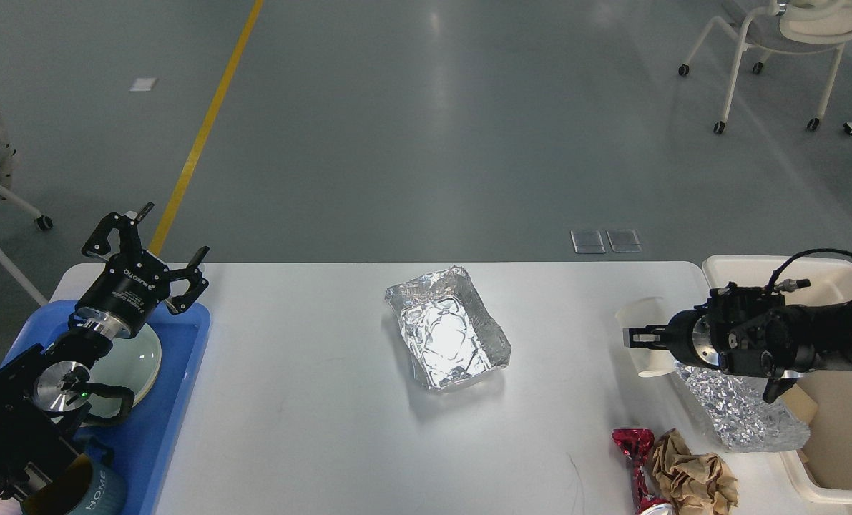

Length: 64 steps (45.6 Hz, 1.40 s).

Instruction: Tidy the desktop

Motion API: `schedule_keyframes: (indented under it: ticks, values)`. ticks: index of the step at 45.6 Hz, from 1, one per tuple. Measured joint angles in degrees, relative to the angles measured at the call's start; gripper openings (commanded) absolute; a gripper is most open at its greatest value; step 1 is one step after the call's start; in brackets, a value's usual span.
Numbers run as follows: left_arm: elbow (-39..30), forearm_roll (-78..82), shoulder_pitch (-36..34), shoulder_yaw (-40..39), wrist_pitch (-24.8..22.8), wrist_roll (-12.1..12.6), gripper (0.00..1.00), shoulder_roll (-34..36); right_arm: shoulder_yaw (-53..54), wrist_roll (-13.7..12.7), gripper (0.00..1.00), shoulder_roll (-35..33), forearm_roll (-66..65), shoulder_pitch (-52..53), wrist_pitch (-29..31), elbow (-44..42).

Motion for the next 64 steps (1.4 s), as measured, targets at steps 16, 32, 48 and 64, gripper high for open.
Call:
schedule_keyframes:
  ticks: [16,32,48,64]
  values:
    - [0.0,0.0,0.07,0.0,0.0,0.0,1.0,0.0,-4.97,0.51,0.0,-14.36,-0.54,51.04,34.22,21.83]
    - [0.0,0.0,0.1,0.0,0.0,0.0,1.0,0.0,-4.87,0.53,0.29,-22.29,-13.98,33.12,28.52,3.67]
    - [0.0,0.0,0.07,0.0,0.0,0.0,1.0,0.0,4.07,3.26,1.0,-16.43,-4.39,-17.84,6.88,-28.62]
    - [0.0,0.0,0.03,0.0,0.0,0.0,1.0,0.0,9.14,2.8,1.0,-10.6,-3.08,-27.85,6.61,-36.03]
